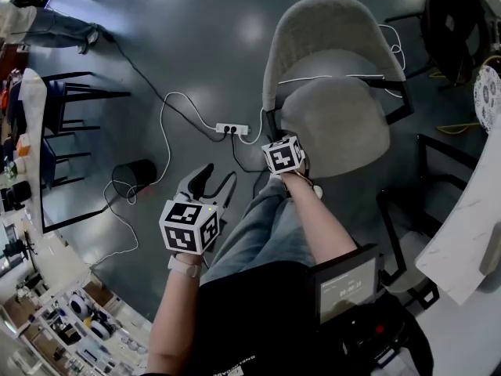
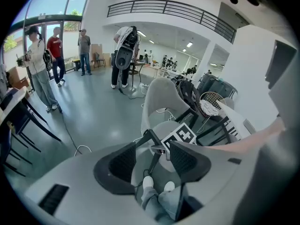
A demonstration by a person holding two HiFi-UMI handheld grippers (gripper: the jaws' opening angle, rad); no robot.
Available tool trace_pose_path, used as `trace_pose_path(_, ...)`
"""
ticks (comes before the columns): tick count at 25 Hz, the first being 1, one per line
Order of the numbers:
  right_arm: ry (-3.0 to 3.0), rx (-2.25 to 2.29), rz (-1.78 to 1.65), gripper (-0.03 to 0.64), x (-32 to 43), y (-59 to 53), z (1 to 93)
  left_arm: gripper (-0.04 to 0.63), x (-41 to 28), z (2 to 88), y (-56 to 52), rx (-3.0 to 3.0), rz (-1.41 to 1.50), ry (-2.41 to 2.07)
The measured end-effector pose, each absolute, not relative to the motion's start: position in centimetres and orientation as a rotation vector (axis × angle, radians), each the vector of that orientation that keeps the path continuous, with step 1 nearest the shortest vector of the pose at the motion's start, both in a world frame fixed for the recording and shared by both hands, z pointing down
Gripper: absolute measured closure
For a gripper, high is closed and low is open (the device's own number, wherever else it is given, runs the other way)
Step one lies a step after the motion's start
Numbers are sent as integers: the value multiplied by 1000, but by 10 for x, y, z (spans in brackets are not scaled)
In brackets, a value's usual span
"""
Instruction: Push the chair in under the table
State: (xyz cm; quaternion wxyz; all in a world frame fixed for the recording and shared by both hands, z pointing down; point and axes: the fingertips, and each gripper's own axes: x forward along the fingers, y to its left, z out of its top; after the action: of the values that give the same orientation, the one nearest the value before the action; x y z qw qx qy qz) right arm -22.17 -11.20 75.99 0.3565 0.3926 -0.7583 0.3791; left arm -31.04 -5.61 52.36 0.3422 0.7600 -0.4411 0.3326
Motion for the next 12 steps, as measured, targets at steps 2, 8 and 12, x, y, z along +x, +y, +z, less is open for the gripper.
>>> trace_pose_path(2, -1950, 1016, 968, 489, -209, -100, 760, 365, -305, 524, -57, 1986, 866, -1131)
trace_pose_path(8, -1937, 1029, 921, 502, -166, -65, 763, 365, -283, 526, -59, 2021, 885, -1074)
trace_pose_path(12, -1941, 1027, 896, 506, -137, -42, 763, 365, -270, 523, -64, 2041, 901, -1052)
